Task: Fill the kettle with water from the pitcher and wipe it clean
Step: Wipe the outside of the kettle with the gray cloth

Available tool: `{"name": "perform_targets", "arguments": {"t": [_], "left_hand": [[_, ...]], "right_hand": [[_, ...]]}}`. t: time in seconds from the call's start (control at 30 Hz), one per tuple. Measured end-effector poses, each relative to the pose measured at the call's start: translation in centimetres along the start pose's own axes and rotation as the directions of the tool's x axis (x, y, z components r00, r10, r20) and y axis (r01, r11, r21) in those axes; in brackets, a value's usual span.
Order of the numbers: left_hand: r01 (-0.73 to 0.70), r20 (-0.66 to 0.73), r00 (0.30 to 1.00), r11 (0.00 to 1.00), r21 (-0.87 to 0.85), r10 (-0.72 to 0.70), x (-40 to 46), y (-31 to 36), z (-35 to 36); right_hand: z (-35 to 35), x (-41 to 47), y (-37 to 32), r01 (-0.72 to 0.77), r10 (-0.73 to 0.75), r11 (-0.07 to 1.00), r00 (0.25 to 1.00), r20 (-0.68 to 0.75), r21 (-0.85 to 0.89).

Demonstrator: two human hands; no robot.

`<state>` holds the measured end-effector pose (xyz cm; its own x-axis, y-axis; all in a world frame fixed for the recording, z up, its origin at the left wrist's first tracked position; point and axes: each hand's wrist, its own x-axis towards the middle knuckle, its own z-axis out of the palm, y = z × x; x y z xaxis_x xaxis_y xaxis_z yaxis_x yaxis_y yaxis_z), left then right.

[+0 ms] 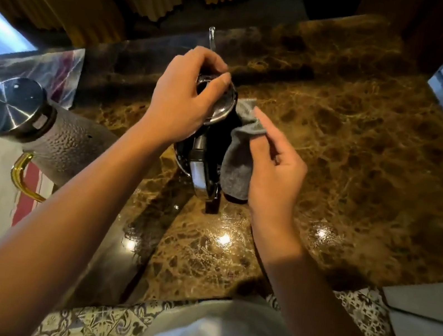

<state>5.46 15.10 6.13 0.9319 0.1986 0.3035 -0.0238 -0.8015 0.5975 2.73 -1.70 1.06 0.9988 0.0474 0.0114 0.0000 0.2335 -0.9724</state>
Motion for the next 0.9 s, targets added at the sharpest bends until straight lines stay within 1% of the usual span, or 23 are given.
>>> {"name": "perform_targets", "arguments": {"t": [0.07,0.13,0.2,0.27,0.33,0.4,0.47,0.5,0.6,0.67,0.8,0.9], "left_hand": [[0.026,-0.003,1.000,0.999,0.020,-0.026,0.1,0.4,0.1],[0.081,-0.056,0.995,0.995,0.055,-0.078,0.3,0.8,0.7],[0.144,-0.135,0.982,0.985,0.098,-0.130,0.1,1.3,1.4],[0.177,-0.159,0.974,0.980,0.094,-0.161,-0.1,1.6,1.7],[0.190,-0.160,0.971,0.978,0.083,-0.176,-0.2,1.7,1.8],[0.188,-0.169,0.970,0.980,0.070,-0.174,-0.2,1.6,1.7],[0.181,-0.170,0.971,0.981,0.066,-0.168,-0.2,1.5,1.7],[0.178,-0.168,0.972,0.982,0.066,-0.165,-0.2,1.4,1.7],[0.170,-0.150,0.976,0.984,0.057,-0.160,-0.2,1.4,1.6],[0.172,-0.148,0.976,0.984,0.055,-0.162,-0.2,1.6,1.4],[0.185,-0.152,0.973,0.981,0.056,-0.174,-0.4,1.6,1.5],[0.186,-0.150,0.973,0.981,0.052,-0.177,-0.3,1.5,1.5]], "right_hand": [[0.8,1.2,0.1,0.091,-0.090,0.996,0.995,0.047,-0.025],[1.6,2.2,1.0,0.148,-0.139,0.987,0.981,0.135,-0.060],[1.8,2.7,2.4,0.163,-0.132,0.979,0.965,0.226,-0.122],[1.4,2.9,3.5,0.162,-0.114,0.973,0.956,0.271,-0.162],[0.3,3.0,4.4,0.210,-0.151,0.958,0.947,0.284,-0.193],[-1.1,2.8,5.2,0.268,-0.190,0.920,0.944,0.271,-0.286],[-2.8,2.2,6.2,0.300,-0.196,0.868,0.940,0.280,-0.396],[-3.5,1.9,6.7,0.298,-0.180,0.859,0.937,0.298,-0.417],[-4.6,1.1,7.8,0.245,-0.097,0.865,0.938,0.332,-0.438],[-4.8,1.0,7.8,0.229,-0.074,0.860,0.940,0.332,-0.457],[-4.7,1.3,6.5,0.212,-0.058,0.853,0.946,0.318,-0.476],[-3.8,2.1,4.6,0.218,-0.099,0.883,0.952,0.289,-0.415]]}}
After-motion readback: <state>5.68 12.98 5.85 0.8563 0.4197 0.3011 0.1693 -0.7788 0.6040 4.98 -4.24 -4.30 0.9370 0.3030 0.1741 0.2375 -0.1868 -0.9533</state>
